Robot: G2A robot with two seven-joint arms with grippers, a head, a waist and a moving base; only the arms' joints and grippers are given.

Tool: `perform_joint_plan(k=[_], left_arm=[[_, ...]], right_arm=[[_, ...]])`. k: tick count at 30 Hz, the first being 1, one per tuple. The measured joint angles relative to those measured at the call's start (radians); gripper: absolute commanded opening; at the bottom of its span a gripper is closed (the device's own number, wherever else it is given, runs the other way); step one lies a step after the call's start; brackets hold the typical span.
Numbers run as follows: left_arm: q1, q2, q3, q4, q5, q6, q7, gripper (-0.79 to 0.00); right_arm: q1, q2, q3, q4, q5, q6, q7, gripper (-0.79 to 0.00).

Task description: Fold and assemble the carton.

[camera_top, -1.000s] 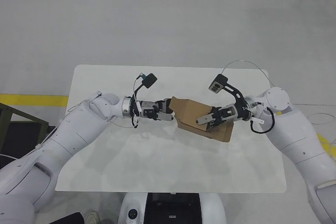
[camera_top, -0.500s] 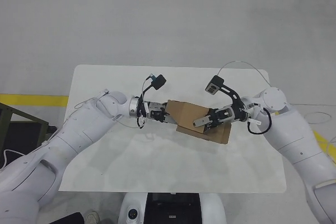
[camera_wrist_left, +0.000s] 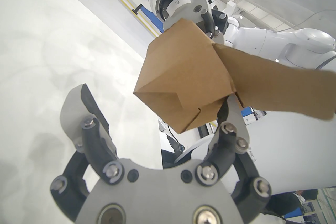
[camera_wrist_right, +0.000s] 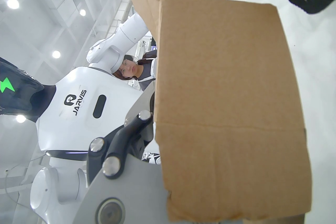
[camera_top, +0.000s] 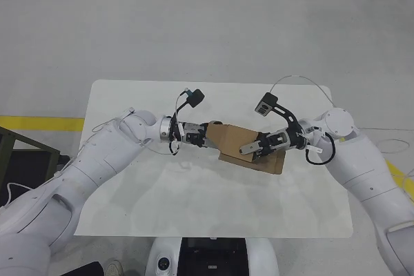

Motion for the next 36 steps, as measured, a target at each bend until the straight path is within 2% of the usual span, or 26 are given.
perform_joint_plan(k=[6,12,17,23,30,36], left_arm=[[0.016,0.036,-0.061,-0.002,0.033,-0.001,0.001,0.000],[0.046,0.078,-0.126,-0.067,0.039,0.020,-0.020,0.000],[0.062,0.097,-0.160,-0.119,0.046,0.034,-0.034,0.000],[0.046,0.090,-0.160,-0.144,0.075,0.065,-0.056,0.000],[0.016,0.070,-0.146,-0.118,0.162,0.142,-0.036,0.000],[0.013,0.059,-0.142,-0.086,0.208,0.173,-0.027,0.000]], right_arm=[[0.001,0.001,0.021,0.037,-0.030,0.000,0.000,-0.785],[0.004,-0.004,0.016,0.073,-0.075,-0.007,-0.007,-0.785],[0.014,-0.011,0.000,0.089,-0.104,-0.010,-0.010,-0.785],[0.033,-0.021,-0.024,0.106,-0.139,-0.015,-0.015,-0.785],[0.044,-0.028,-0.039,0.112,-0.146,-0.017,-0.017,-0.785],[0.047,-0.027,-0.035,0.101,-0.143,-0.015,-0.015,-0.785]])
